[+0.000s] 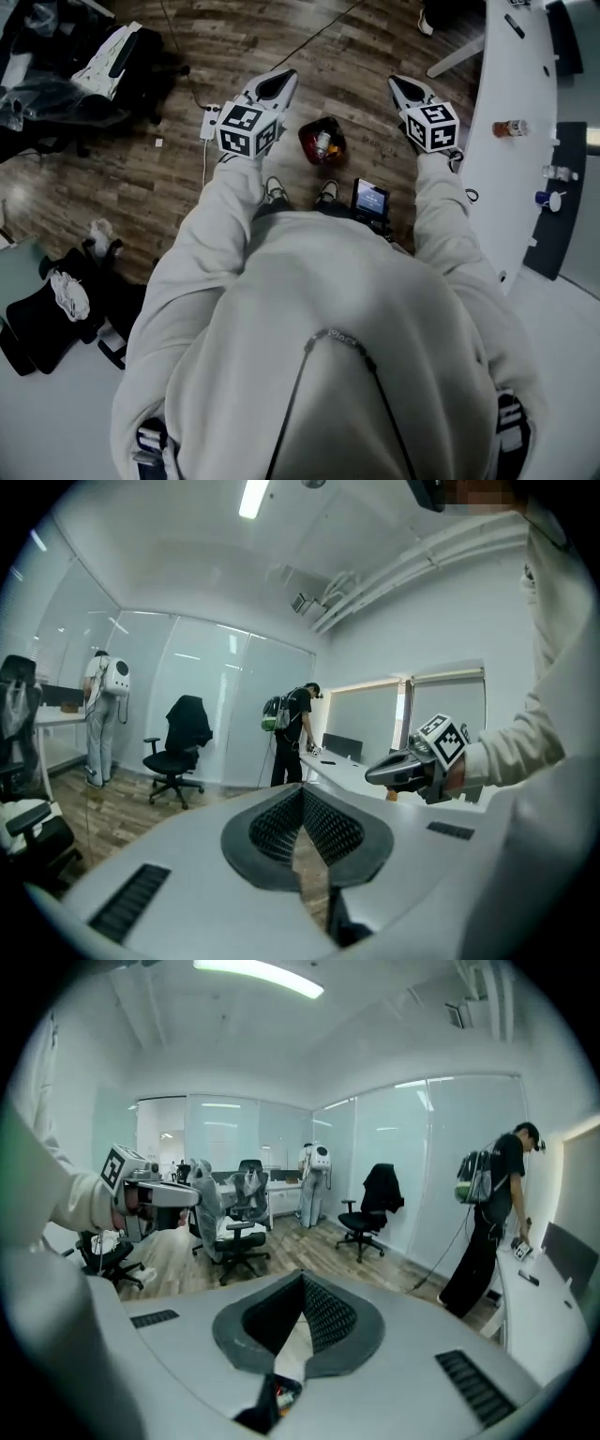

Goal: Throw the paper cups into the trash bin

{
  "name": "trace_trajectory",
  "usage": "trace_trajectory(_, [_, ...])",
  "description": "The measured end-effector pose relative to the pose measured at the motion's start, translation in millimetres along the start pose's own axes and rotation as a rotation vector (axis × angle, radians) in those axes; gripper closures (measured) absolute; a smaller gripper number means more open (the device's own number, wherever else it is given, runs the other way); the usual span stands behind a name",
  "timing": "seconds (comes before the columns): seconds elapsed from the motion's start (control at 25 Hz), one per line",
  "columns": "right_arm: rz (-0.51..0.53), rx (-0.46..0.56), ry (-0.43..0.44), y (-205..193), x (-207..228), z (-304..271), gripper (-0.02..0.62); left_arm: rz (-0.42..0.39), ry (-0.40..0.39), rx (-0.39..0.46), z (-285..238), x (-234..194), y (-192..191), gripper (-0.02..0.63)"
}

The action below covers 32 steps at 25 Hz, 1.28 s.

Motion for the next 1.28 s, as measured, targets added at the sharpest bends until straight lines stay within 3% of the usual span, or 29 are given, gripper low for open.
trace_trajectory(0.28, [0.096,0.188,-0.096,105,7,48,0.577,-0.127,-0.048,0.111,-9,-3,81,0.603])
trace_trajectory(0.52, [0.071,0.326,-0.211,143,55,100,0.577,-0.171,-0.088,0.189,-43,9,127,0.603])
trace_trajectory(0.72, [0.08,0.404,-0.234,183,69,121,0.577,-0.215,-0.141,0.228,-72,22,168,0.603])
trace_trajectory(1.28, [0.087,0.448,-0.18,189,56,114,0.577,-0.245,-0.211,0.246,-95,27,189,0.603])
Point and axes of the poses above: the fingertips, and each gripper's own axes: z backward along the fingers, x to its right, y out of its top, the point moved 5 cm from there along z, backward along the fingers, and after that the axes turned 3 degrees about x, right-handed, at the moved point
